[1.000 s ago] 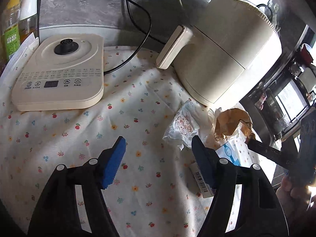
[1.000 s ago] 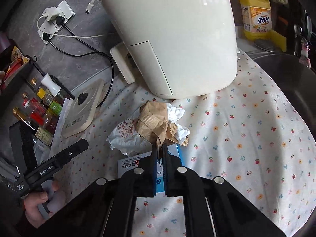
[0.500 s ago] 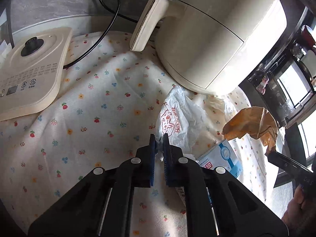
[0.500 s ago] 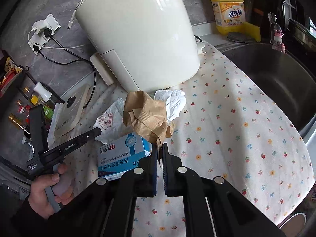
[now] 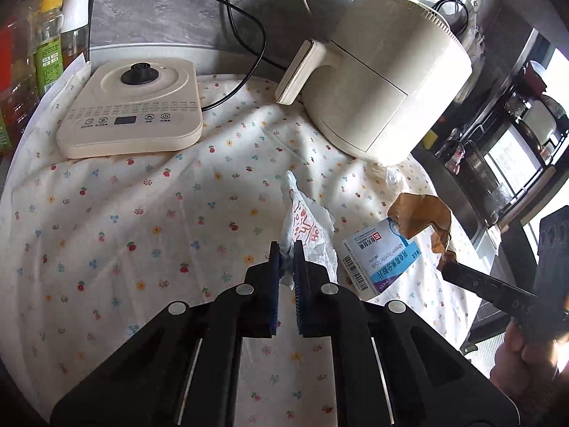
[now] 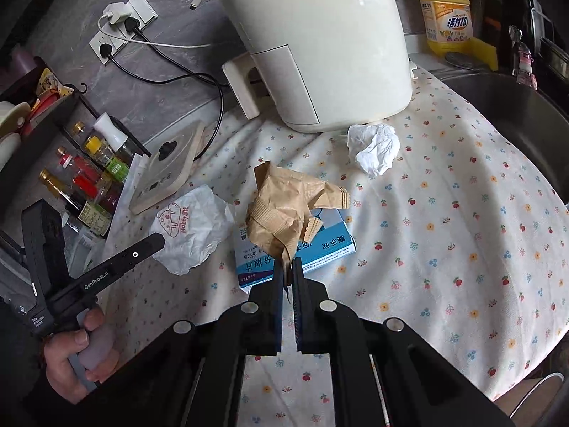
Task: Collect trash
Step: 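Grasp the brown paper bag with the right tool while the left tool grasps the white plastic bag, then carry the brown paper bag and white plastic bag toward the bin with both tools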
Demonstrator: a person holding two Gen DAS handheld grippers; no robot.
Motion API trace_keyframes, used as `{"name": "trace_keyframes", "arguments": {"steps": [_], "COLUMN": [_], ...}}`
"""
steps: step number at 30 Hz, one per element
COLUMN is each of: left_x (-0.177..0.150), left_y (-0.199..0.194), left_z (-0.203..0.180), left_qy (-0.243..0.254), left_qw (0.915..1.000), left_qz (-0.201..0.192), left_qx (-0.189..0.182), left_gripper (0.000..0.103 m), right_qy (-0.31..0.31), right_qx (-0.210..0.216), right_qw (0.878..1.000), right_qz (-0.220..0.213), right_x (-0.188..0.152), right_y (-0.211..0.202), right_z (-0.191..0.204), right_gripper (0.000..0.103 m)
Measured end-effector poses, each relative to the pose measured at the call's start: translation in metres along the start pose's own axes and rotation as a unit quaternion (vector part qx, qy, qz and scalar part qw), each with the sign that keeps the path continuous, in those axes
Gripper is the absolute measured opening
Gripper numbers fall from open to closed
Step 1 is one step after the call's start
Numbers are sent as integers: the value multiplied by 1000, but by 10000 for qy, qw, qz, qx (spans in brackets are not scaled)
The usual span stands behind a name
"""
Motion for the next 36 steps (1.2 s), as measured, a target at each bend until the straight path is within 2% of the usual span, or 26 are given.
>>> {"name": "trace_keyframes", "arguments": {"steps": [4,12,16,20,28,36], "left_x": [-4,5,8,3,-26,-75], "left_y": [-12,-23,-15,6,56,90], "left_z": [-3,-32,-54,-84,-163,-237], "left_qy": [7,124,248,400,772,1065], "left_qw": [9999,9975,9952,9916,9769,9584], "left_qz": [-53,-258,-219,-19,481,1008], "left_qx": [-160,-642,-921,-1228,-1933,-2450], "left_gripper": [8,8,8,8,8,8], "right_qy": [36,404,593,838,1532,2080], "right_qx": [-193,-719,-945,-1205,-1934,-2504], "right_qw": [9998,9961,9931,9885,9683,9446], "right_qz": [-44,-300,-353,-354,-390,-428], "right_x": [-10,-2,-8,-23,-65,-110], "right_y": [-16,-47,-60,-76,-125,-172], "right_z": [-8,-49,-71,-100,-185,-257], "right_gripper": [6,6,6,6,6,6]}}
Point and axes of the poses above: each gripper's, at about its wrist camera, not at the fingertips, and y roughly the way its jaws point, z to its left, x to its top, the point moved 10 cm from there along y, roughly the way its jaws point, and after that the axes turned 10 degrees about -x, right-handed, at the moved point
